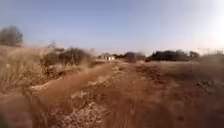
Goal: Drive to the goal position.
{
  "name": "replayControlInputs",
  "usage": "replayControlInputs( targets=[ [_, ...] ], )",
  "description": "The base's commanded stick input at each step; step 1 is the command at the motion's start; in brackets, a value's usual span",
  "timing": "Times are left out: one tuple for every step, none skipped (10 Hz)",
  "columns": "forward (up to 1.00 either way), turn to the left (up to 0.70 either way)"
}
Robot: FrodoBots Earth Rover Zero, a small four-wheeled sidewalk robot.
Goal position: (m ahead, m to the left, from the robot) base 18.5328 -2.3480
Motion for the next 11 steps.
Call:
replayControlInputs(
  targets=[
    [0.7, -0.29],
    [0.7, -0.34],
    [0.7, -0.35],
    [0.7, -0.29],
    [0.7, -0.19],
    [0.7, -0.08],
    [0.7, 0.0],
    [0.7, 0.0],
    [0.7, 0.0],
    [0.7, 0.0],
    [0.7, 0.0]
  ],
)
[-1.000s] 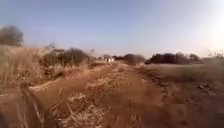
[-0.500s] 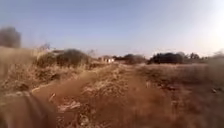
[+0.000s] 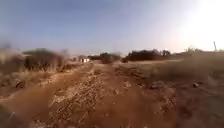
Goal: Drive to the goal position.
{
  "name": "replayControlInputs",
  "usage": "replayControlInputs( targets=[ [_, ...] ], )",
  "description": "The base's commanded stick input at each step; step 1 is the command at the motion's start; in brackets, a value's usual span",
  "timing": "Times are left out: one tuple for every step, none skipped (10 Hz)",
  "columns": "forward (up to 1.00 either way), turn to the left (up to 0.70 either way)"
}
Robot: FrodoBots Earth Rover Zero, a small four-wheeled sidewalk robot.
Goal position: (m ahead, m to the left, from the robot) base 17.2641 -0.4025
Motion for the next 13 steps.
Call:
replayControlInputs(
  targets=[
    [0.7, 0.0],
    [0.7, 0.0],
    [0.7, 0.0],
    [0.7, 0.0],
    [0.7, 0.0],
    [0.7, 0.0],
    [0.7, 0.0],
    [0.7, 0.0],
    [0.7, 0.06],
    [0.7, 0.13],
    [0.7, 0.21],
    [0.7, 0.28],
    [0.7, 0.29]
  ],
)
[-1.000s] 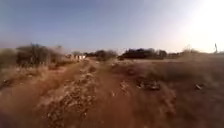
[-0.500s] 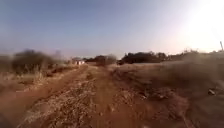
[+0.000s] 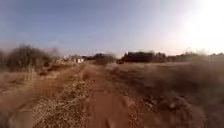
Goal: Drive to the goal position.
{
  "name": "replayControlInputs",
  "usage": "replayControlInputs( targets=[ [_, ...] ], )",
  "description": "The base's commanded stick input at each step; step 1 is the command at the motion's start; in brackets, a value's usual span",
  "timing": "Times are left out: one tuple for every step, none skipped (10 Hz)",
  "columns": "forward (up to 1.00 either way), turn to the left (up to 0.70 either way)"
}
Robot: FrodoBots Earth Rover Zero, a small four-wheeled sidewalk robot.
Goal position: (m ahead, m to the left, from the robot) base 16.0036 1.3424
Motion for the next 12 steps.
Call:
replayControlInputs(
  targets=[
    [0.7, 0.0],
    [0.7, 0.0],
    [0.7, 0.0],
    [0.7, 0.0],
    [0.7, 0.0],
    [0.7, 0.0],
    [0.7, 0.0],
    [0.7, 0.0],
    [0.7, 0.0],
    [0.7, 0.0],
    [0.7, 0.13],
    [0.7, 0.34]
  ],
)
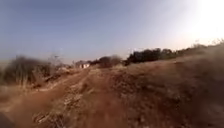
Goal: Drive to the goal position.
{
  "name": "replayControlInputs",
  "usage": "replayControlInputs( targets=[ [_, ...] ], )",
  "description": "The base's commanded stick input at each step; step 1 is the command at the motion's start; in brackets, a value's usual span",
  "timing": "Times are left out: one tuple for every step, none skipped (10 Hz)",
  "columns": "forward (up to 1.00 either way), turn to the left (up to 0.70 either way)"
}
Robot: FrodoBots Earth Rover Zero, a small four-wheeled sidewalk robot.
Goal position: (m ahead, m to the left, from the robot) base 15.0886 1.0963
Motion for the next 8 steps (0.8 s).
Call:
replayControlInputs(
  targets=[
    [0.7, 0.03],
    [0.7, 0.02],
    [0.7, 0.0],
    [0.7, 0.0],
    [0.7, 0.0],
    [0.7, 0.0],
    [0.7, 0.01],
    [0.7, 0.33]
  ],
)
